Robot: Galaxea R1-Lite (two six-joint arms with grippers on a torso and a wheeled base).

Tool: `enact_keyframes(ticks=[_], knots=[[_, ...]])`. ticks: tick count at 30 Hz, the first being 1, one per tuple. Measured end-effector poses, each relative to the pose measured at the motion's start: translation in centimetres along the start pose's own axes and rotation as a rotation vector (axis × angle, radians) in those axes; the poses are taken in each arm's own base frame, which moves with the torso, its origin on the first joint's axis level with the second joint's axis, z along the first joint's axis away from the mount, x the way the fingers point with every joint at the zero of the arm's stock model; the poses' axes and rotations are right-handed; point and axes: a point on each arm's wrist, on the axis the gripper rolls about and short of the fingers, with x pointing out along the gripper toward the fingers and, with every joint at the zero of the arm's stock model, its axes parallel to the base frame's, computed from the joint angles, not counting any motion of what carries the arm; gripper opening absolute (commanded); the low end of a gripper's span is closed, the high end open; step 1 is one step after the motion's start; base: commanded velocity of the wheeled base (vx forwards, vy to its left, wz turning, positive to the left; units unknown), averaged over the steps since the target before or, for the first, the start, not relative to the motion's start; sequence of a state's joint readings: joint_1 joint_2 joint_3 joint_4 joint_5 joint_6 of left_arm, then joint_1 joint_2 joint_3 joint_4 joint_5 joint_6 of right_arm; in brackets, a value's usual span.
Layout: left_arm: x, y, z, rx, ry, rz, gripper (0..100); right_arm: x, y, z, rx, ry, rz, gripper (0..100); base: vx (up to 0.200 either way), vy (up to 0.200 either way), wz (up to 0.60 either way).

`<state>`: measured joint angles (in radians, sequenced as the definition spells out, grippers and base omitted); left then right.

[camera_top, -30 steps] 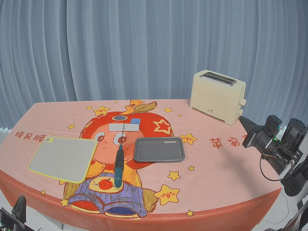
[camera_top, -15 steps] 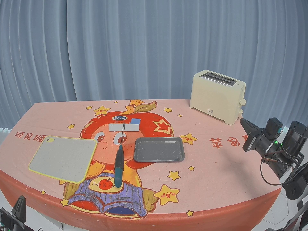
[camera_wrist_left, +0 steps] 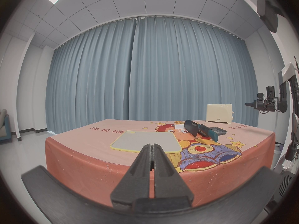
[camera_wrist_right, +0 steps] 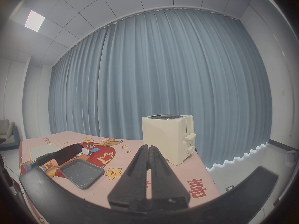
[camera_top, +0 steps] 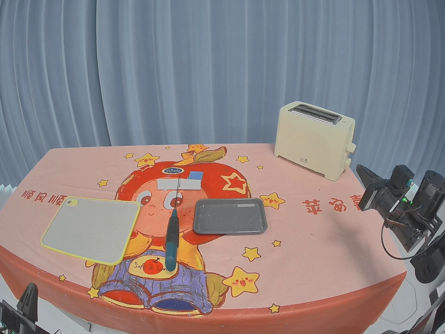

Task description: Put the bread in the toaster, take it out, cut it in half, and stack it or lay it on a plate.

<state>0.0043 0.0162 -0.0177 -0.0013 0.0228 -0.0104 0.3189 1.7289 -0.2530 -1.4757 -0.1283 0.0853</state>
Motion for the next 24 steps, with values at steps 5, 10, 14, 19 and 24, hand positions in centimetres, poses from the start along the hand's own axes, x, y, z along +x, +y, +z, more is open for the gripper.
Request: enact_keyframes(ticks=[5, 10, 14, 19, 24], knots=[[0.0, 0.0, 0.0, 0.000, 0.000, 0.000, 0, 0.0, -0.2, -0.3, -0.002, 0.020, -0.004, 0, 0.000, 0.000, 0.00], [0.0, 0.0, 0.0, 0.000, 0.000, 0.000, 0, 0.4, -1.0, -0.5, -0.002, 0.023, -0.028, 0, 0.000, 0.000, 0.00], [0.0, 0.0, 0.0, 0.000, 0.000, 0.000, 0, 0.6, -1.5, -0.7, -0.002, 0.036, -0.016, 0, 0.000, 0.000, 0.00], [0.0, 0.0, 0.0, 0.000, 0.000, 0.000, 0, 1.3, -1.7, -0.4, -0.001, 0.022, -0.006, 0, 0.000, 0.000, 0.00], [0.0, 0.0, 0.0, 0.000, 0.000, 0.000, 0, 3.3, -2.1, 0.7, -0.009, 0.001, 0.009, 0, 0.000, 0.000, 0.00]])
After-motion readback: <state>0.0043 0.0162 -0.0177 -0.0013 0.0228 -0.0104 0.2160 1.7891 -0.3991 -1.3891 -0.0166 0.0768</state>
